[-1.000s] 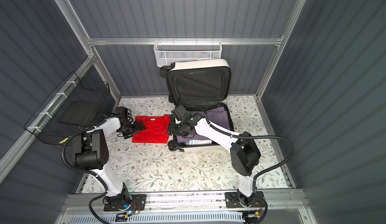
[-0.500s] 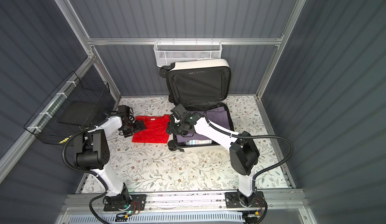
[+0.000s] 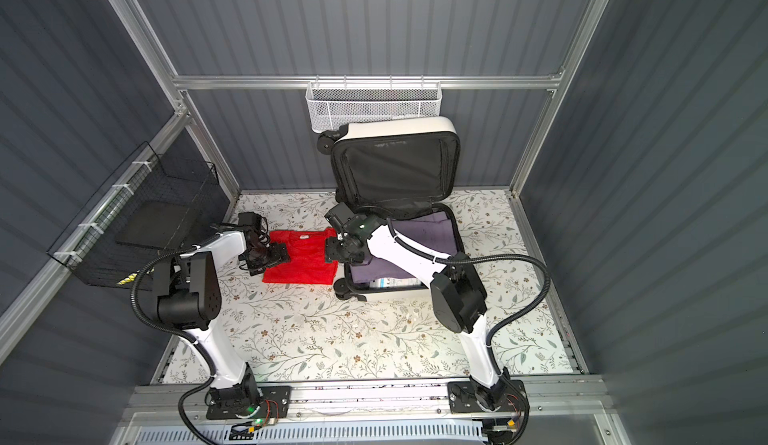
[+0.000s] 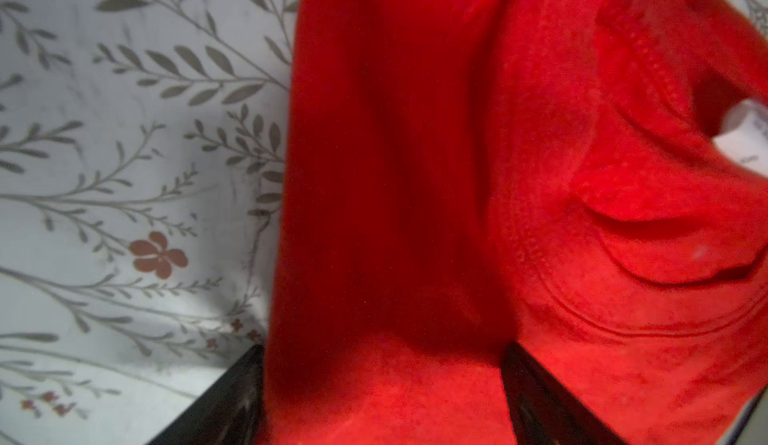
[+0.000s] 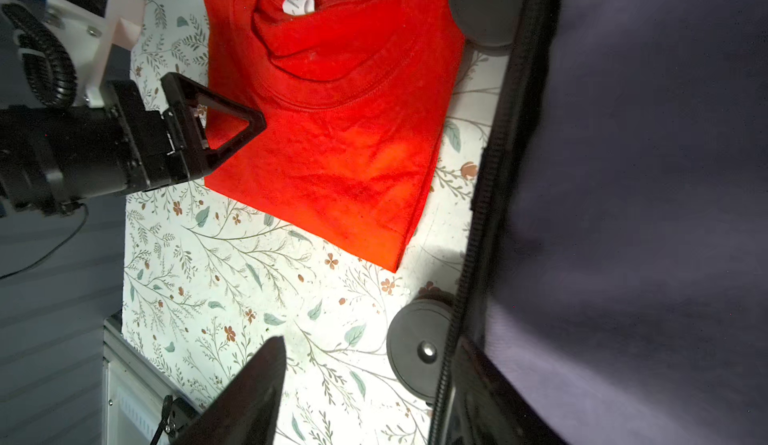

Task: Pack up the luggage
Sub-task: 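Move the right gripper to the red T-shirt and grasp its edge nearest the suitcase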

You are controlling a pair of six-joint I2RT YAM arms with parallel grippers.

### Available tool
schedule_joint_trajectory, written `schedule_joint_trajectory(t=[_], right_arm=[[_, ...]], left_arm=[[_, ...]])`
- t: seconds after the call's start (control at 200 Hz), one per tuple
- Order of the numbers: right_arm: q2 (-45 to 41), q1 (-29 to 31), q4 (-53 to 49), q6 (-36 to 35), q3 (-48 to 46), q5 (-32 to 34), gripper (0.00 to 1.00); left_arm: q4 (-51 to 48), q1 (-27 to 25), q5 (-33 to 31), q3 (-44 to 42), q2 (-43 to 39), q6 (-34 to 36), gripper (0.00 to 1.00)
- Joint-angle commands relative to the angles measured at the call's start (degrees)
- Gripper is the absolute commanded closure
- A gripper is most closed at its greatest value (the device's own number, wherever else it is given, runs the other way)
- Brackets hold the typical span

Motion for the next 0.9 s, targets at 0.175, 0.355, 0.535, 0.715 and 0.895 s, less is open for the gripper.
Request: schedule_joint_trajectory(t=[0.175, 0.355, 0.535, 0.715, 0.895], right_arm=[[9.17, 2.07, -10.59, 0.33, 12.28, 6.45, 0.34], [14.41, 3.06, -15.16, 0.34, 19.94, 9.3, 0.34], [17.5, 3.78, -17.49, -0.04, 25.01, 11.1, 0.34], [19.87, 4.48, -19.44, -0.31, 29.22, 12.96, 0.34], [20.72, 4.71, -18.5, 0.33, 29.35, 13.0, 0.34]], left_arm=[[1.2, 0.26, 0.69, -1.23, 0.68, -1.81, 0.18], [1.7, 0.27, 0.4, -1.6, 0.94, -2.73, 0.29], [1.99, 0.23, -0.85, -2.31, 0.92, -3.69, 0.42], [1.98, 0.27, -2.65, -3.15, 0.79, -4.96, 0.62], [0.78, 0.35, -5.19, -3.7, 0.25, -5.54, 0.85]])
